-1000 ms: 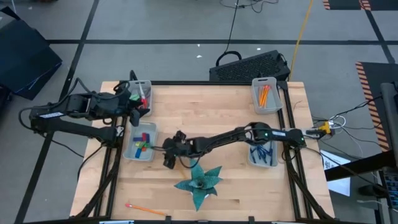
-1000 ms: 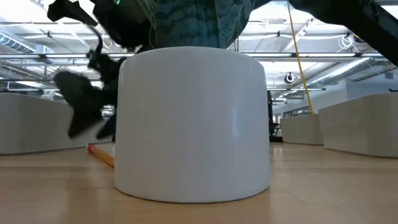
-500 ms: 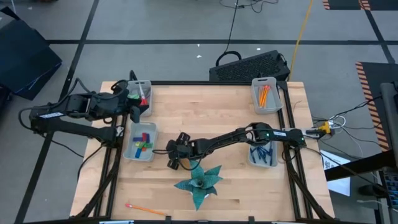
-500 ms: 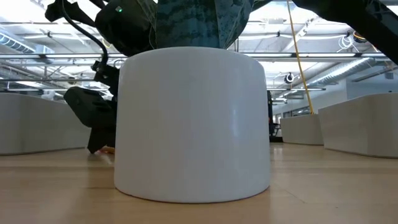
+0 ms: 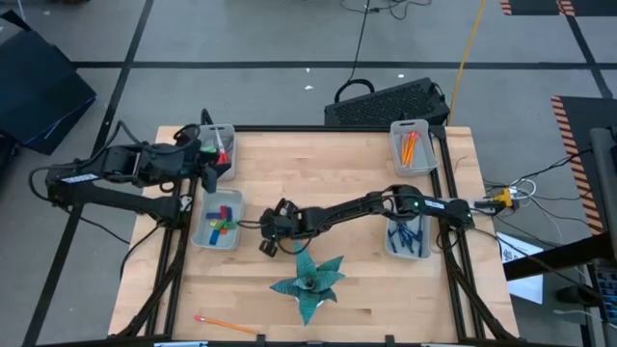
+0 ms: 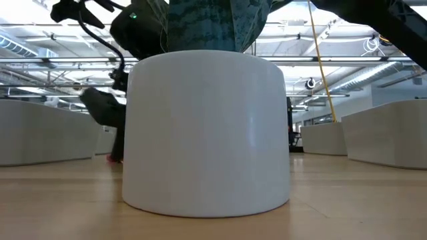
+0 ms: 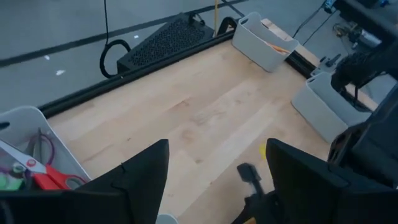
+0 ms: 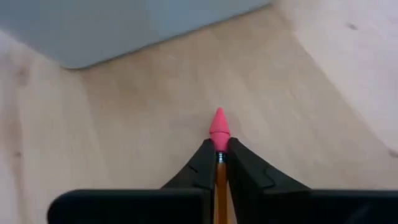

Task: Sort crayons/erasers/pens/pencils in bins
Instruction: Put the top orange pencil into the top right gray bin

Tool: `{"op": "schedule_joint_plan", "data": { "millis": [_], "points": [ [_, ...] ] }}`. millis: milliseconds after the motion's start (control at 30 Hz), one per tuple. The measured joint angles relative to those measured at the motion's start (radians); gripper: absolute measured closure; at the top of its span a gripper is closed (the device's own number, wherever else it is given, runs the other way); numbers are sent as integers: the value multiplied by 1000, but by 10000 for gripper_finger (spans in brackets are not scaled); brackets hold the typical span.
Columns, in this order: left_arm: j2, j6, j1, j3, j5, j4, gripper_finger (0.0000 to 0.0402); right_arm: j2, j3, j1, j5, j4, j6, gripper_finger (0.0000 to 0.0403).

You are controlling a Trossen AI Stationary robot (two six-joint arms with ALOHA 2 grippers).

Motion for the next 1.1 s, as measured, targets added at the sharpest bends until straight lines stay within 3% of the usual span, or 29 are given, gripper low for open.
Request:
{"op": "schedule_joint_plan", "data": {
  "millis": [133, 333, 633, 867, 1000, 1100],
  "points": [
    [0, 58, 0, 0, -3, 0, 133, -82, -8, -33, 54, -97, 44, 385],
    [1, 120, 0, -1, -11, -2, 133, -320, 0, -107, 156, -265, -10, 385],
    [6, 120, 0, -3, 0, -25, 133, -662, -26, -357, 454, -816, -2, 386],
    [17, 56, 0, -3, 94, -27, 133, -955, -387, -679, 459, -1001, 225, 384],
    [65, 85, 0, -3, 115, -32, 133, -1035, -614, -871, 356, -877, 224, 384],
    [128, 141, 1, -3, 171, -24, 133, -1047, -752, -1001, 278, -684, 206, 384]
  ]
}}
